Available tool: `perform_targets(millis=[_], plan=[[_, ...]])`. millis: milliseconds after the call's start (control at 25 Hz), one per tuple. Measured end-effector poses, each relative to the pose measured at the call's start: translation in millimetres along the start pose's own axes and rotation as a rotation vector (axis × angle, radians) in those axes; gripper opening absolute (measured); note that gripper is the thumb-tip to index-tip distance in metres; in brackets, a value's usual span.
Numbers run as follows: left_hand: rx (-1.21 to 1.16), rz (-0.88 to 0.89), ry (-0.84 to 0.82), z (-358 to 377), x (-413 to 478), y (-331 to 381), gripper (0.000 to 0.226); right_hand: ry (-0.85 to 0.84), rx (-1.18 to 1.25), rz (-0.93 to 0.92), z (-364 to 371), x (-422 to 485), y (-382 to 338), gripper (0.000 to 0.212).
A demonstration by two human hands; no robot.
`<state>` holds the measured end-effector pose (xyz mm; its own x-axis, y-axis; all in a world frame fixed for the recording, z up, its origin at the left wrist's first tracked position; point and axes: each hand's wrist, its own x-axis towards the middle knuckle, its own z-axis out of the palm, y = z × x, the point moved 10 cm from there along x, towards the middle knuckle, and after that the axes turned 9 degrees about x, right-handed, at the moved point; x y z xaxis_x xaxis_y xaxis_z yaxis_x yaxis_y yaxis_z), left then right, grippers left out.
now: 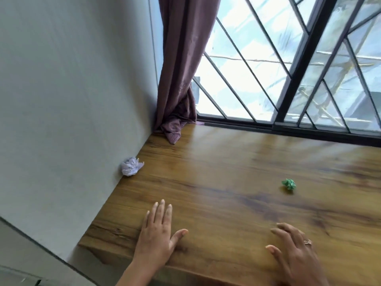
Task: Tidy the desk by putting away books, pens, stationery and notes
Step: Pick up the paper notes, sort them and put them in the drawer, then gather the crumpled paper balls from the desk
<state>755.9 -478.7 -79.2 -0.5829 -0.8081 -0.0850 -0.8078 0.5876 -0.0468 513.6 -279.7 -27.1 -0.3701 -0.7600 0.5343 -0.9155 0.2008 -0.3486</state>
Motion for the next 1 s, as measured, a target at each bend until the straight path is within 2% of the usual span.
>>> perform_targets(millis=[80,200,280,440,560,840,1000], plan=[[-0.009,-0.094,0.035,-13.4,4.4,-21.8,0.097,-0.048,0.094,-0.041,16.8,32.6,-17.3,0.047],[-0.084,-0.169,0.088,-31.2,12.0,-43.4,0.135,-0.148,0.183,-0.108,44.5,73.9,-54.1,0.047],[-0.120,-0.242,0.096,-38.2,8.7,-55.4,0.143,-0.266,0.242,-0.140,70.0,95.3,-83.2,0.047],[-0.128,-0.351,0.174,-48.7,9.0,-78.5,0.122,-0.496,0.423,-0.163,130.3,130.2,-146.5,0.040],[-0.189,-0.400,0.235,-54.8,18.4,-96.2,0.119,-0.638,0.444,-0.159,177.1,155.6,-192.8,0.049],[-0.421,-0.378,0.254,-52.5,38.6,-134.3,0.117,-0.714,0.444,-0.077,257.1,202.5,-268.3,0.067],[-0.497,-0.301,0.311,-49.3,46.8,-139.4,0.101,-0.694,0.443,-0.074,278.2,201.6,-283.1,0.060]])
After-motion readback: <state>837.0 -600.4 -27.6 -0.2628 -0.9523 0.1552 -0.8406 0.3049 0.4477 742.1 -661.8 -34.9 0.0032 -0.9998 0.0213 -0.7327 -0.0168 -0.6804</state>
